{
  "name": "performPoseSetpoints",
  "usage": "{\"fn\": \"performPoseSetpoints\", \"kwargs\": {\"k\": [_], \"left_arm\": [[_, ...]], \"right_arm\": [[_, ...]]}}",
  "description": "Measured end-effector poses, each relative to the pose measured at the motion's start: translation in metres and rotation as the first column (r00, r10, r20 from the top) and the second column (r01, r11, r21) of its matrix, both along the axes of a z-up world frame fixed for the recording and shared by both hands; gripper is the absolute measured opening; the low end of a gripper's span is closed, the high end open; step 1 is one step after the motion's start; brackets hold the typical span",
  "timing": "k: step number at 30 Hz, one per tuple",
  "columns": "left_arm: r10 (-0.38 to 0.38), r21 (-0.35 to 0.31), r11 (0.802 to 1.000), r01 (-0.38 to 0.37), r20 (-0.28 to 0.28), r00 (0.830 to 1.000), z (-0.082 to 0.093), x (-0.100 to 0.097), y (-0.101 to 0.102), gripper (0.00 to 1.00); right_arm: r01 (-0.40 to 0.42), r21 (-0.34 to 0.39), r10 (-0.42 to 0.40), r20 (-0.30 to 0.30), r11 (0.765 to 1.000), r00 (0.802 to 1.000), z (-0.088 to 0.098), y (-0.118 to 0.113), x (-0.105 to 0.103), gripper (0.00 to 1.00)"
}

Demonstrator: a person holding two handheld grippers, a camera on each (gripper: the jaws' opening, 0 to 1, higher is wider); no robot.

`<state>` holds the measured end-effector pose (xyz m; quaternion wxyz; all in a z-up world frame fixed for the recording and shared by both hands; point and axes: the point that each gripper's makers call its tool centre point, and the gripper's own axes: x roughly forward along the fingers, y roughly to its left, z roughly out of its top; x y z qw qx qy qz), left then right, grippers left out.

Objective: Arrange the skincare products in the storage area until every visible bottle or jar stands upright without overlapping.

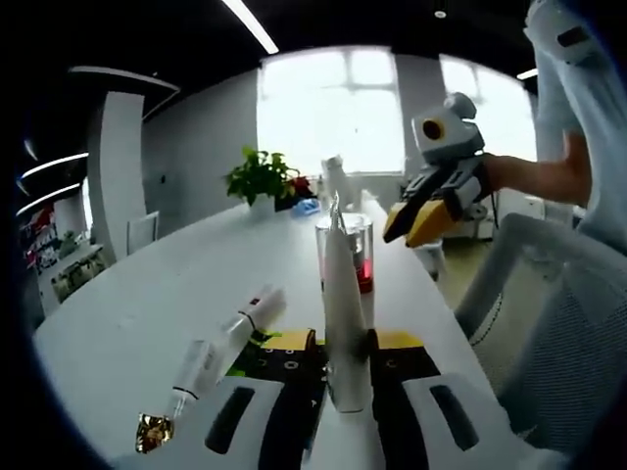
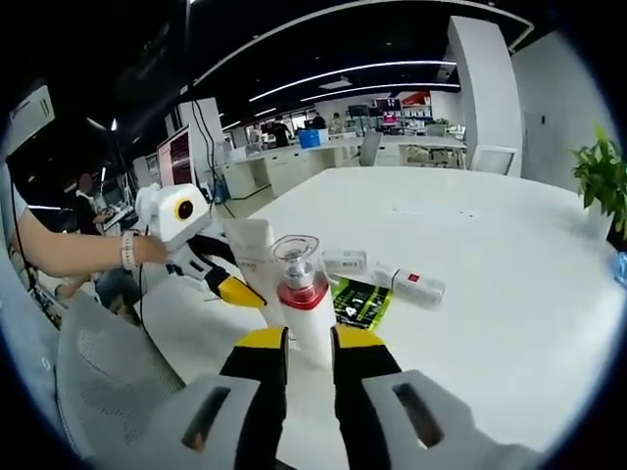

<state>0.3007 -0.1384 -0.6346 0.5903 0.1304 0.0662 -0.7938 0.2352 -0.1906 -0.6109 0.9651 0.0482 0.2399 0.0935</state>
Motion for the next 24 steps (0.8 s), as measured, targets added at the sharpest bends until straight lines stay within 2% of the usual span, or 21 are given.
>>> {"fn": "performPoseSetpoints", "kwargs": {"k": [5, 10, 15, 24], "left_arm": [[0.006, -0.003, 1.000, -0.006, 0.016, 1.000, 0.005, 0.001, 0.005, 0.27], [0.044, 0.013, 0.999, -0.044, 0.006, 0.999, 0.009, 0.002, 0.012, 0.36], [0.114, 0.033, 0.993, -0.115, 0.028, 0.993, 0.009, 0.008, 0.018, 0.51], [0.232, 0.053, 0.971, -0.233, 0.016, 0.972, 0.023, 0.015, 0.034, 0.61]], "right_arm": [[-0.007, -0.011, 0.007, 0.004, 1.000, 1.000, 0.002, 0.002, 0.001, 0.23], [-0.011, -0.036, 0.011, 0.008, 0.999, 1.000, 0.005, 0.003, 0.002, 0.32], [-0.021, -0.053, 0.022, 0.011, 0.998, 1.000, 0.009, 0.006, 0.004, 0.41], [-0.047, -0.104, 0.048, 0.005, 0.994, 0.999, 0.016, 0.011, 0.006, 0.59]]}}
